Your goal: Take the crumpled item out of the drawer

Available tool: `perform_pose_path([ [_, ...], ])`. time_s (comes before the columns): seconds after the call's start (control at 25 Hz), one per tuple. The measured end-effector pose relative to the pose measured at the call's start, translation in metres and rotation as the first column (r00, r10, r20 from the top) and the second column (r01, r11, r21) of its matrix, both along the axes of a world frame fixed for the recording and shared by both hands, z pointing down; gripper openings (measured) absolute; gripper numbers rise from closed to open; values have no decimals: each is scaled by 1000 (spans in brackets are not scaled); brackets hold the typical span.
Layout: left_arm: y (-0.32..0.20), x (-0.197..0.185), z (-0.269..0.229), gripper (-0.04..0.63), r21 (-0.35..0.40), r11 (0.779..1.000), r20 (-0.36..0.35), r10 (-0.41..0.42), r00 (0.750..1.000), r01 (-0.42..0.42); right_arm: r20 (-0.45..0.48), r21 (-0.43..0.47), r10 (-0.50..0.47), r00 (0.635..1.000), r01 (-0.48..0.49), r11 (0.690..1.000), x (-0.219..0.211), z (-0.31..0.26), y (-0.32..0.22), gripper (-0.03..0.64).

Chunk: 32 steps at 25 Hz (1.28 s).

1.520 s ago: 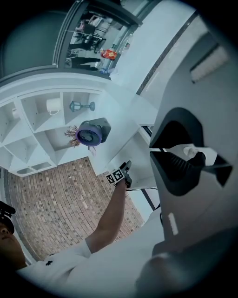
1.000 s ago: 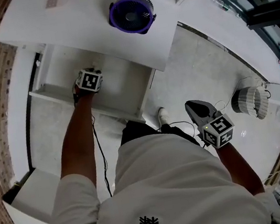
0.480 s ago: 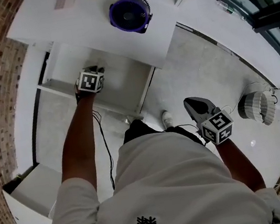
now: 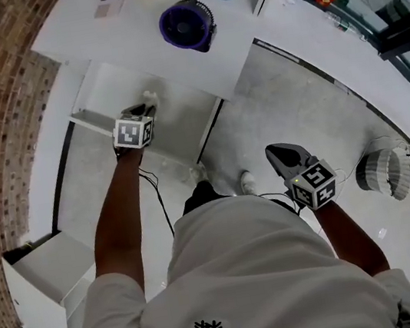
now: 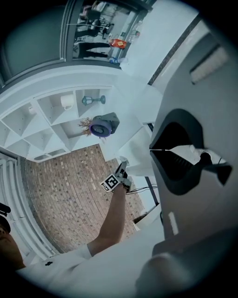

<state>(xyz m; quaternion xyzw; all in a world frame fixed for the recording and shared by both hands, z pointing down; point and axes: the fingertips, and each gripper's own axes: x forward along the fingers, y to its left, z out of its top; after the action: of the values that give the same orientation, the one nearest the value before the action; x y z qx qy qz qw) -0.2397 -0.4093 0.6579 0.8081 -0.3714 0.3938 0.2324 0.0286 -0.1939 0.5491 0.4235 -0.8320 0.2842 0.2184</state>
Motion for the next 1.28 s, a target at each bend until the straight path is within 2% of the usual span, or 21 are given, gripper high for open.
perform_pose_path([
  [0.64,110,62,-88,95,112,990,-93,-74,993,85,74,32,-140,987,138,990,36,4,49,12],
  [0.88,146,92,-126,95,168,981,-149,-67,987,92,86,51,-188,978,184,982,47,1,62,12],
  [1.28,207,137,-165,94,203,976,-167,-48,985,82,94,56,-242,966,238,970,71,1,85,12],
])
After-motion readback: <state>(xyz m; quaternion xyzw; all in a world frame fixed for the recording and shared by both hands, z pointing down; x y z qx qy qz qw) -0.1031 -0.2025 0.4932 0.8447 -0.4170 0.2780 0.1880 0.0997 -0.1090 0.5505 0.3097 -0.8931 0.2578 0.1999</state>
